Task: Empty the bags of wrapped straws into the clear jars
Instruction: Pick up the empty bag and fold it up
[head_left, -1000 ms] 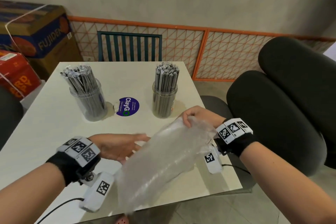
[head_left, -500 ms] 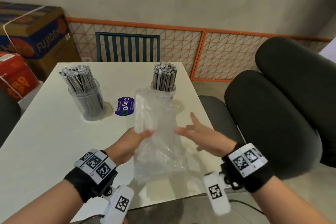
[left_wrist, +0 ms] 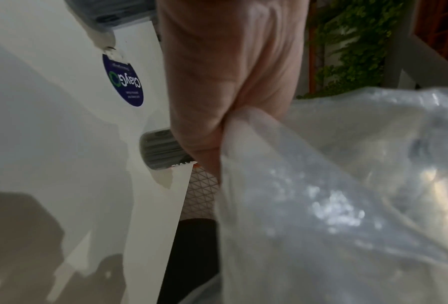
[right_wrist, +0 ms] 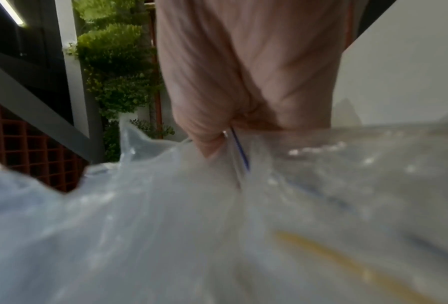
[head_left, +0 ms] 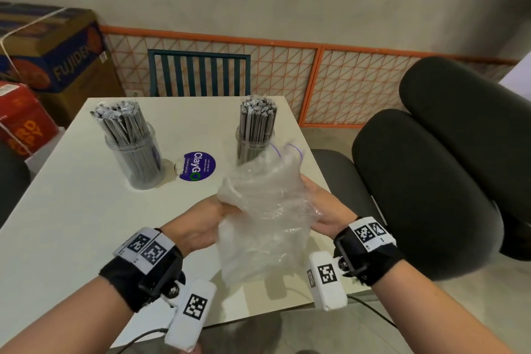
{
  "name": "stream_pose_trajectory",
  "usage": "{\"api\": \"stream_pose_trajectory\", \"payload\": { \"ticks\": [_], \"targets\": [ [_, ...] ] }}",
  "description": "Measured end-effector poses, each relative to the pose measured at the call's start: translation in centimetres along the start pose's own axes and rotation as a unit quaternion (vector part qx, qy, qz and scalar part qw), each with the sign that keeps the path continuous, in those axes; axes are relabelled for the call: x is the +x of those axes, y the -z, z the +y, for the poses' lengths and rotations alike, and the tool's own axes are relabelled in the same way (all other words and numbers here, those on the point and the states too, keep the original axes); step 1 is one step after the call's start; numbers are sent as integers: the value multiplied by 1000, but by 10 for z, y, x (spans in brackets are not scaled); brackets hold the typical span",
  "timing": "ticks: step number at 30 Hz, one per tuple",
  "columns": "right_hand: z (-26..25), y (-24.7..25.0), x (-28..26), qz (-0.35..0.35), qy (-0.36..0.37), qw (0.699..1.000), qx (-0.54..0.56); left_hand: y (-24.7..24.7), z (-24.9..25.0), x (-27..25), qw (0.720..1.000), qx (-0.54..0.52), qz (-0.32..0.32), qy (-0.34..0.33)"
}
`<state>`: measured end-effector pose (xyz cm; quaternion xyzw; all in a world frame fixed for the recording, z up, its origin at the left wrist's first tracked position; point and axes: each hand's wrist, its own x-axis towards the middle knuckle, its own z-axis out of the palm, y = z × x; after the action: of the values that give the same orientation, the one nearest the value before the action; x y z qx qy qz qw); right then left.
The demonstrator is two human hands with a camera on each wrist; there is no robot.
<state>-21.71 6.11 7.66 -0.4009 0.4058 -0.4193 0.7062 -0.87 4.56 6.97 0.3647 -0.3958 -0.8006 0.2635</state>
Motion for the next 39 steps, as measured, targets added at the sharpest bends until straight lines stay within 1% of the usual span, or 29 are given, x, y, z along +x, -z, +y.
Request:
{"api": "stream_pose_trajectory", "payload": {
  "ticks": [2, 3, 5, 6, 8, 9, 10, 11, 12, 13, 14, 15, 16, 17, 19, 20, 21, 22, 23, 24, 25, 27, 28, 30, 32, 34, 36, 37, 39],
  "targets": [
    [-3, 1, 3, 25, 53, 994, -91, 4, -2, -4, 997, -78, -6, 14],
    [-5, 2, 6, 53, 97, 981, -162, 7, -4, -6, 991, -128, -5, 26],
    [-9, 1, 13, 98, 176, 937, -286, 9, -7, -11, 977, -201, -17, 69],
    [-8, -1, 17, 106, 207, 918, -321, 8, -7, -14, 975, -207, -30, 79],
    [-3, -4, 22, 116, 254, 876, -394, -1, -5, -19, 984, -156, -51, 63],
    [-2, -4, 22, 118, 271, 846, -444, -5, -4, -19, 991, -114, -47, 48],
    [0, -5, 20, 115, 289, 814, -491, -8, -3, -19, 996, -80, -30, 38],
    [0, -4, 18, 107, 304, 772, -547, -9, -3, -18, 998, -50, 2, 30],
    [-1, -2, 16, 88, 299, 739, -597, -8, -3, -15, 999, -22, 39, 19],
    [-4, 3, 14, 65, 266, 724, -634, -6, -3, -13, 997, 8, 80, 5],
    [-11, 7, 9, 47, 211, 723, -656, -4, -3, -12, 992, 35, 120, -10],
    [-19, 10, 2, 35, 141, 733, -664, -2, -3, -12, 984, 65, 161, -30],
    [-27, 10, -6, 38, 86, 752, -653, -1, -3, -11, 973, 99, 202, -53],
    [-31, 8, -14, 56, 71, 771, -631, 0, -2, -11, 956, 137, 244, -82],
    [-31, -12, -26, 124, 135, 800, -572, -1, -1, -6, 911, 229, 313, -140],
    [-26, -26, -28, 155, 157, 816, -534, -5, 0, -4, 890, 269, 327, -167],
    [-18, -39, -26, 163, 149, 842, -491, -10, 1, -3, 876, 296, 324, -199],
    [-10, -50, -22, 156, 124, 871, -448, -17, 1, 0, 867, 314, 311, -230],
    [-1, -56, -16, 147, 93, 896, -409, -25, 0, 2, 866, 317, 293, -253],
    [6, -58, -10, 144, 65, 914, -374, -32, -1, 2, 877, 297, 276, -259],
    [8, -56, -6, 146, 47, 926, -344, -39, -1, 1, 895, 261, 261, -251],
    [10, -49, 2, 143, 40, 944, -294, -46, -3, 1, 929, 176, 234, -226],
    [11, -46, 4, 128, 49, 956, -258, -46, -3, 1, 944, 129, 215, -216],
    [13, -42, 6, 76, 78, 981, -159, -43, 0, 1, 965, 38, 167, -200],
    [10, -44, 4, 67, 113, 984, -121, -39, 4, 1, 978, -11, 112, -173],
    [6, -46, 3, 84, 142, 978, -130, -37, 8, 1, 989, -24, 58, -133],
    [3, -46, 0, 85, 148, 974, -146, -34, 13, 1, 994, -20, 37, -101],
    [2, -46, 0, 88, 144, 973, -157, -32, 16, 1, 994, 7, 49, -96],
    [0, -46, 0, 106, 133, 969, -181, -29, 20, 2, 982, 106, 109, -113]
  ]
}}
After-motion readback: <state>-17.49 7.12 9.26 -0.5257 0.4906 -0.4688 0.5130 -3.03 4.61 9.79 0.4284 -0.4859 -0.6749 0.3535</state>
